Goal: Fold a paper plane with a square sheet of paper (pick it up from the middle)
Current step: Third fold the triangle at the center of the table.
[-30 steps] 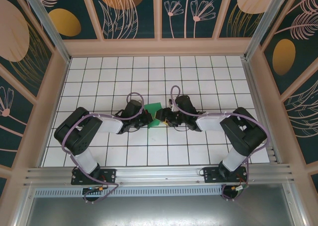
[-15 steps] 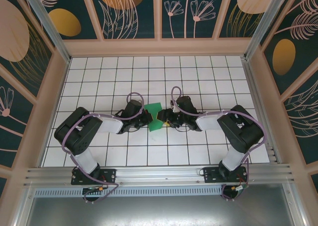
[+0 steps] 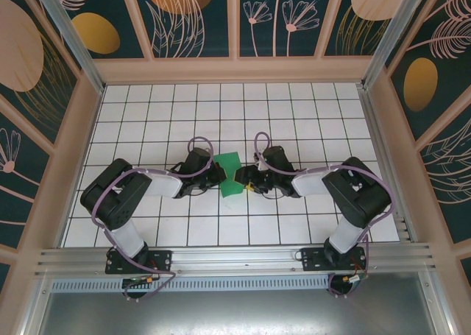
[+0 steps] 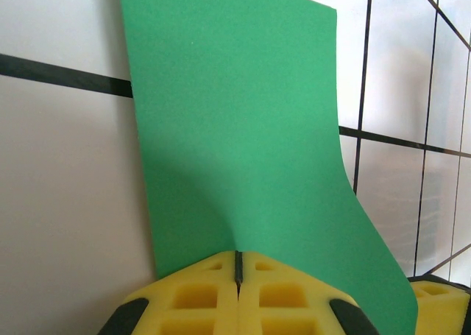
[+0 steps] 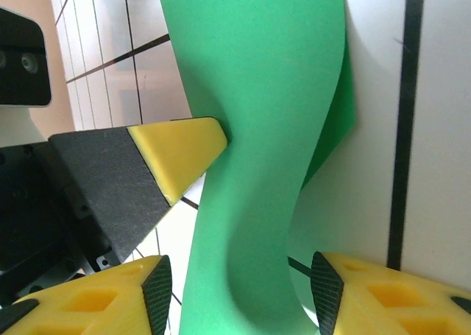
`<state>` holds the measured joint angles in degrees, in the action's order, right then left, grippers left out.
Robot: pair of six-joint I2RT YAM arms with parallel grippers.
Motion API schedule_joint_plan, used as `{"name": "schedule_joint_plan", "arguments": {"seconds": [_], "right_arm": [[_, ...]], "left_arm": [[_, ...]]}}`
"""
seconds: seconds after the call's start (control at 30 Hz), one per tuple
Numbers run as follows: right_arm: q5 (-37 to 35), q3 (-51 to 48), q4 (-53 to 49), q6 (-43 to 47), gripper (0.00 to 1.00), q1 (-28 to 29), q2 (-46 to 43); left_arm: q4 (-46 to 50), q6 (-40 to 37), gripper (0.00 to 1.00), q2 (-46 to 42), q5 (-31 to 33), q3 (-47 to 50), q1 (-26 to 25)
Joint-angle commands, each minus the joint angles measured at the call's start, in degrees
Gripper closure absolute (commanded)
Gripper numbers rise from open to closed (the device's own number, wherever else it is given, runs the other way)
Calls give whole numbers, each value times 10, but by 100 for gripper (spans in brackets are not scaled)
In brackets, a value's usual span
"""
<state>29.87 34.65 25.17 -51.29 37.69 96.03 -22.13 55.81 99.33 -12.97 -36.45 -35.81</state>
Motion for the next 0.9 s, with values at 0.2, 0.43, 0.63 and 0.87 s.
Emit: {"name": "schedule_joint_plan", "arguments": {"seconds": [0.2, 0.43, 0.63, 0.87], "right_arm": [[-27, -10, 47, 49, 49, -3, -15], [17, -2, -9, -3, 55, 1, -5], [21, -20, -51, -56, 61, 2, -36], [-2, -13, -133, -74, 75, 2, -67]], "left_arm": [[120, -8, 100, 51, 55, 18, -1], [120, -8, 100, 50, 55, 18, -1], [120, -8, 100, 51, 55, 18, -1], [118, -9, 100, 52, 53, 16, -1]]}}
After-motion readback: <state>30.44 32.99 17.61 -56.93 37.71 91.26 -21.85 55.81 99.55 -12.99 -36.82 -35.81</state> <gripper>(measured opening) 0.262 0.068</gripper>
